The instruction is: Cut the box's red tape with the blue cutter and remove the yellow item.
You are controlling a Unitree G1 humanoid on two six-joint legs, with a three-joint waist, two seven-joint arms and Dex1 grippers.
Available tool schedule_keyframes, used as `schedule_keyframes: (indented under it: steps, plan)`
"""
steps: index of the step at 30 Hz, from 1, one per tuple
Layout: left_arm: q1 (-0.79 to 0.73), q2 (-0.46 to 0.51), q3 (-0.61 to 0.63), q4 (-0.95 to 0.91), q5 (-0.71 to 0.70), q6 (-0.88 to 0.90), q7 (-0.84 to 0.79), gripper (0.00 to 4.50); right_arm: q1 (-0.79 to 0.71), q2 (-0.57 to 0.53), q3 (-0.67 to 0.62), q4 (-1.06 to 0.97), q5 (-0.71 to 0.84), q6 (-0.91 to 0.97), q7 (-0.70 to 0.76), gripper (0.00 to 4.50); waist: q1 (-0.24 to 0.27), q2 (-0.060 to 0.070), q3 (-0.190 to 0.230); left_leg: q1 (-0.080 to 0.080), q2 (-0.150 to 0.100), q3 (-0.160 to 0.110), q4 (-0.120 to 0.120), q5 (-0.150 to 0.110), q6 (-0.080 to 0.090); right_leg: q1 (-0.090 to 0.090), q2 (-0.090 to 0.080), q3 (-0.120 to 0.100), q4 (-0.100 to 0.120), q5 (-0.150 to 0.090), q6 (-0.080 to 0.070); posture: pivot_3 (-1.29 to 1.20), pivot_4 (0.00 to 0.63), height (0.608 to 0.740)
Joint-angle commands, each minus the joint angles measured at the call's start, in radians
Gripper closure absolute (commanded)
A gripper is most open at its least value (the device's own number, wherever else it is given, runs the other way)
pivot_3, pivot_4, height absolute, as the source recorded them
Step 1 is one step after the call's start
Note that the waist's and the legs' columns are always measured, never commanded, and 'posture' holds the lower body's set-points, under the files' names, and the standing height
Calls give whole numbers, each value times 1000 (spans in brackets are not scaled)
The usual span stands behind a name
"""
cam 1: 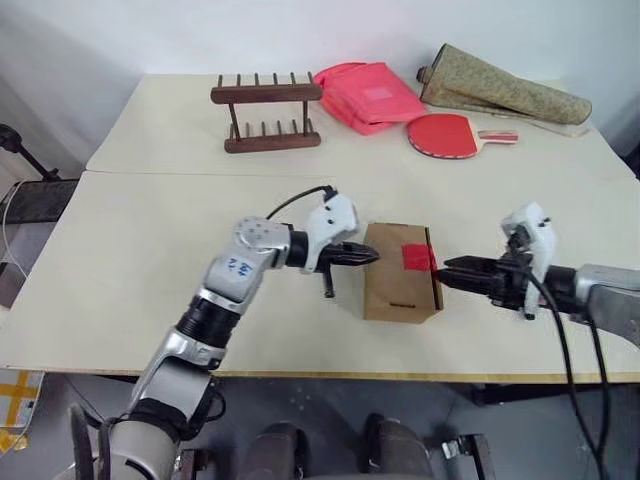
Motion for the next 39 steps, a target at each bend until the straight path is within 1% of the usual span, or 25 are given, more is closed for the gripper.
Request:
schedule_keyframes:
  steps: [1,2,3,4,5,12,17,18,20,25,28,30,32,34,36,39]
  plan:
    - [-28,-15,-17,17,27,-27,29,4500,-31,3,7,43,-51,3,-42,1211,1,0,0,0,0,0,0,0,0,0,0,-1,0,0,0,0,150,740]
    - [-31,-18,-22,23,33,-30,32,4500,-37,9,11,59,-64,-1,-53,804,1,0,0,0,0,0,0,0,0,0,1,-1,0,0,0,0,150,740]
    - [-32,-22,-28,28,38,-32,36,4500,-41,11,16,73,-76,-6,-57,538,1,0,0,0,0,1,0,0,0,0,1,-1,0,0,0,0,150,740]
    - [-34,-26,-31,32,41,-32,39,4500,-42,13,19,79,-82,-9,-51,145,3,0,0,0,0,1,0,0,0,0,1,0,0,0,0,0,150,740]
    - [-35,-29,-34,36,43,-30,41,4500,-41,14,24,82,-87,-12,-43,30,4,0,0,0,0,1,0,0,0,0,1,-1,0,0,0,0,150,740]
    - [-47,-37,-63,79,72,-61,34,4500,-69,36,64,150,-155,-37,-31,30,-2,0,0,1,1,3,0,0,1,1,1,1,0,0,0,0,150,740]
    - [-52,-49,-89,113,101,-93,37,4500,-137,51,139,179,-261,7,-136,30,-6,0,0,2,1,3,1,1,1,1,1,1,0,0,0,0,150,740]
    - [-52,-47,-99,121,112,-99,38,4500,-152,46,171,182,-315,-18,-167,30,-6,0,0,2,1,2,2,1,1,2,1,1,0,0,0,0,150,740]
    - [-48,-47,-109,129,122,-100,38,4500,-172,33,217,179,-382,-60,-185,30,-4,-1,0,2,1,2,2,1,1,2,0,1,0,0,0,0,150,740]
    - [-26,-44,-119,116,121,-78,38,4500,-139,-15,319,148,-497,-179,-120,30,-5,0,0,1,0,2,2,1,1,2,0,1,0,0,0,0,150,740]
    - [-17,-44,-106,102,108,-58,41,4500,-107,1,324,127,-506,-205,-91,30,-8,-1,-1,2,1,2,1,1,1,2,0,0,0,0,0,0,150,740]
    - [-15,-41,-101,95,106,-51,41,4500,-84,-17,356,118,-555,-259,-70,30,-9,-1,-1,2,1,2,1,1,1,2,0,1,0,0,0,0,150,740]
    - [-12,-38,-94,87,103,-39,42,4500,-66,-6,341,117,-558,-261,-62,30,-9,-1,-1,3,1,2,1,1,1,2,1,1,0,0,0,0,150,740]
    - [-9,-35,-88,79,98,-30,43,4500,-74,17,282,136,-519,-223,-50,30,-10,-1,-1,3,1,2,1,1,1,2,1,1,0,0,0,0,150,740]
    - [-4,-31,-82,71,94,-21,42,4500,-118,34,191,199,-433,-122,-10,30,-10,-1,-1,3,1,2,1,1,1,2,1,1,0,0,0,0,150,740]
    - [-3,-29,-81,70,96,-20,44,4500,-162,10,159,267,-348,0,87,30,-9,0,-1,2,1,2,1,1,1,2,1,1,0,0,0,0,150,740]
